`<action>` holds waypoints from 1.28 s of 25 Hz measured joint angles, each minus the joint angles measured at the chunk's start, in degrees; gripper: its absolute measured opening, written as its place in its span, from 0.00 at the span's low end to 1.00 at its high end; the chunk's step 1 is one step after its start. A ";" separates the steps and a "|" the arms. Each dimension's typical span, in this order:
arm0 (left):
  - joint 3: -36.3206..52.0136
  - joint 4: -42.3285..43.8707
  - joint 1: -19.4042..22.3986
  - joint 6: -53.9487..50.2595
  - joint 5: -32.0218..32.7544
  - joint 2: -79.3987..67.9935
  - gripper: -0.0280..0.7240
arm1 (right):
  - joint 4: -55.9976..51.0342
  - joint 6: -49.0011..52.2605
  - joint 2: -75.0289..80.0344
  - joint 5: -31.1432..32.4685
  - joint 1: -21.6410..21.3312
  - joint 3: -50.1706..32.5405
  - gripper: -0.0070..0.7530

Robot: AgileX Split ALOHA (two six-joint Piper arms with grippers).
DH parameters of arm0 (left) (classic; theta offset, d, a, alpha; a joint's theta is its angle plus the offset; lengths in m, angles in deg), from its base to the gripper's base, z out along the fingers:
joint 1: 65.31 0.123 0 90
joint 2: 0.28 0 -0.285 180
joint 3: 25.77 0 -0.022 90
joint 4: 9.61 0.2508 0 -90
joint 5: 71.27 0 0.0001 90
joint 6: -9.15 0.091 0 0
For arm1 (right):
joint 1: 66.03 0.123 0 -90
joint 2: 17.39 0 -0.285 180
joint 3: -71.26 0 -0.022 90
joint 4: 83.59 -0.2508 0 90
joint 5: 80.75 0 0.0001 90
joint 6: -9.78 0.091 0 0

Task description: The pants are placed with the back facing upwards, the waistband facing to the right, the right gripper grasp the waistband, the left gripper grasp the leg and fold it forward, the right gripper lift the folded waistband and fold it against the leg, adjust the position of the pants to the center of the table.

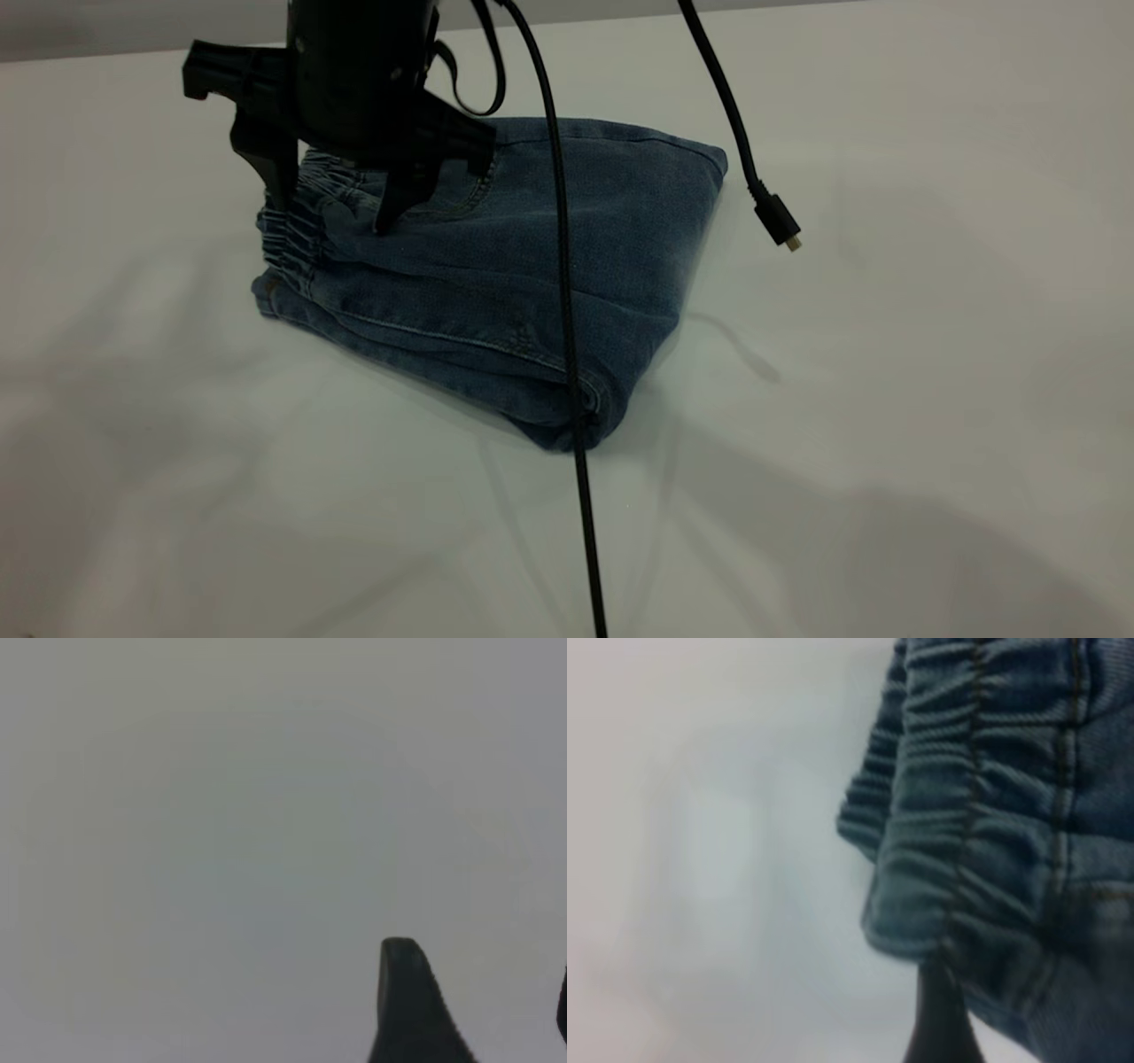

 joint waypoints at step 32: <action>0.00 -0.15 0.00 0.00 0.09 0.32 0.53 | 2.58 -17.56 4.61 13.50 -1.27 0.00 0.55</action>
